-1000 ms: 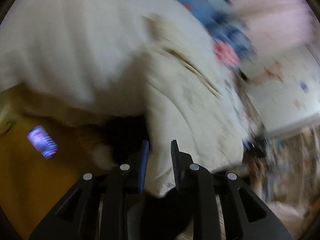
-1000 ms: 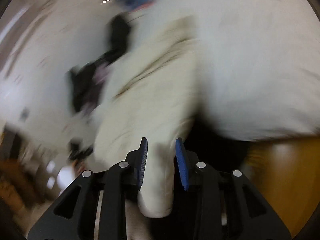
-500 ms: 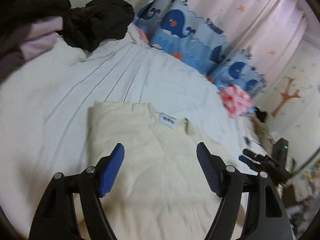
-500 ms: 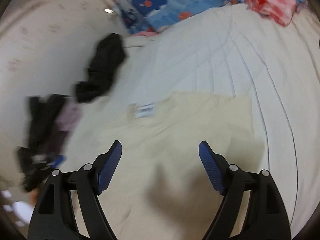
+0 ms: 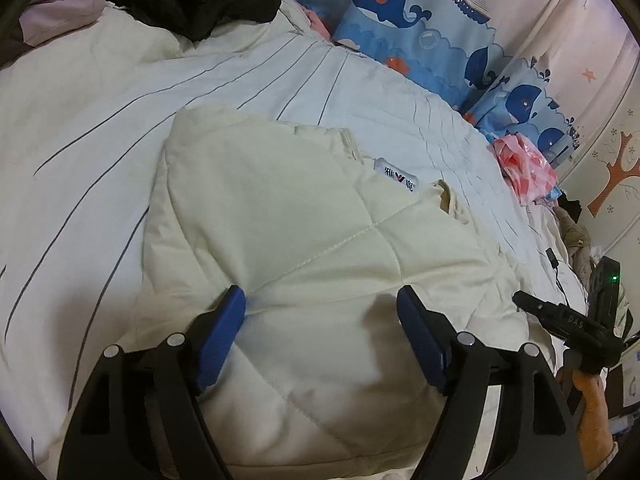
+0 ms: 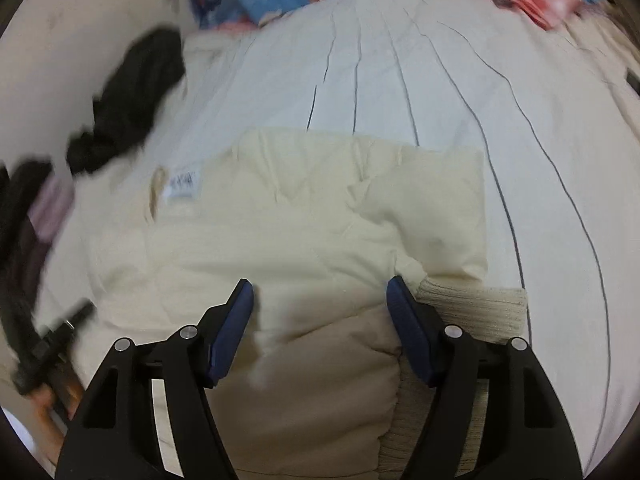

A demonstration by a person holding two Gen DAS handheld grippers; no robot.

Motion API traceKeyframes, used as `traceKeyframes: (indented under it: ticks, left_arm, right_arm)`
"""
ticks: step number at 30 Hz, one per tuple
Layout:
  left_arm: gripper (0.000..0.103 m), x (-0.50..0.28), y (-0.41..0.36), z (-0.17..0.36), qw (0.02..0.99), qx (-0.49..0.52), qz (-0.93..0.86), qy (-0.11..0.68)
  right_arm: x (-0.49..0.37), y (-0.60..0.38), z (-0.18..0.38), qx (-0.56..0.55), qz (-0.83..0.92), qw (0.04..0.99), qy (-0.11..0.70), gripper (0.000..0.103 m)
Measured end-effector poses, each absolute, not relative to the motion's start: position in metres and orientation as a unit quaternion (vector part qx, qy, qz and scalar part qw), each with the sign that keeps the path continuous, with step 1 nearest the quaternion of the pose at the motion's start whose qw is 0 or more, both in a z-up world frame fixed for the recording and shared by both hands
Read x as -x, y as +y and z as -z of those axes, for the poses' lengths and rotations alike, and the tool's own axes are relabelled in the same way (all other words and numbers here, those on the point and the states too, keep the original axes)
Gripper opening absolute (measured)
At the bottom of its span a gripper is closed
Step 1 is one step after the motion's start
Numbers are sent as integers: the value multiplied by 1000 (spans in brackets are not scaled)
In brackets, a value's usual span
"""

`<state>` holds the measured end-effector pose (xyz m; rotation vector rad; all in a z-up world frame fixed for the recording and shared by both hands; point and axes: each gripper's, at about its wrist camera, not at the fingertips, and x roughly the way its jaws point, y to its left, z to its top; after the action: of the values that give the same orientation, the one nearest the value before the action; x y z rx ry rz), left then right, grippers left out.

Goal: Fold large clothes
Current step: 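Open both tools and release the folded hem onto the jacket, then grasp the side edge of the folded jacket with both tools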

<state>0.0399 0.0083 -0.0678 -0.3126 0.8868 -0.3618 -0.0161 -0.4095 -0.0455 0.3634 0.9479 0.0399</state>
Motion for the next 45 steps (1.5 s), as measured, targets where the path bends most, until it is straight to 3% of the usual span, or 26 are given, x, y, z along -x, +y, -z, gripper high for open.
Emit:
traceKeyframes:
  ticks: [4, 8, 11, 15, 20, 29, 34, 36, 38, 41, 45]
  left_arm:
    - [77, -38, 19, 70, 873, 171, 181, 420]
    - [78, -32, 52, 62, 842, 249, 219, 426]
    - [87, -10, 108, 50, 814, 314, 248, 422]
    - [91, 33, 184, 41, 818, 292, 245, 430]
    - [93, 101, 250, 72, 778, 307, 255, 486]
    - [95, 184, 216, 142, 669, 341, 372, 546]
    - [95, 195, 198, 134, 663, 364, 401, 517]
    - [91, 199, 202, 118, 673, 375, 410, 487]
    - [71, 202, 205, 107, 680, 374, 416, 474]
    - [53, 203, 205, 113, 689, 354, 400, 490]
    - [49, 206, 207, 133, 671, 376, 387, 509]
  right_arm:
    - [37, -425, 21, -264, -37, 870, 414, 71]
    - [87, -437, 4, -256, -62, 864, 429, 76]
    - [148, -464, -4, -255, -63, 858, 441, 90]
    - [227, -492, 2, -303, -82, 827, 467, 91]
    - [309, -514, 35, -395, -152, 769, 479, 91]
    - [337, -491, 53, -456, -247, 720, 462, 91]
    - [328, -470, 49, -443, -270, 721, 460, 91]
    - [331, -466, 41, -436, -282, 733, 439, 90]
    - [335, -466, 37, -432, -287, 745, 420, 80]
    - [341, -470, 48, -429, -279, 741, 435, 63]
    - [349, -469, 56, -423, -283, 742, 437, 51]
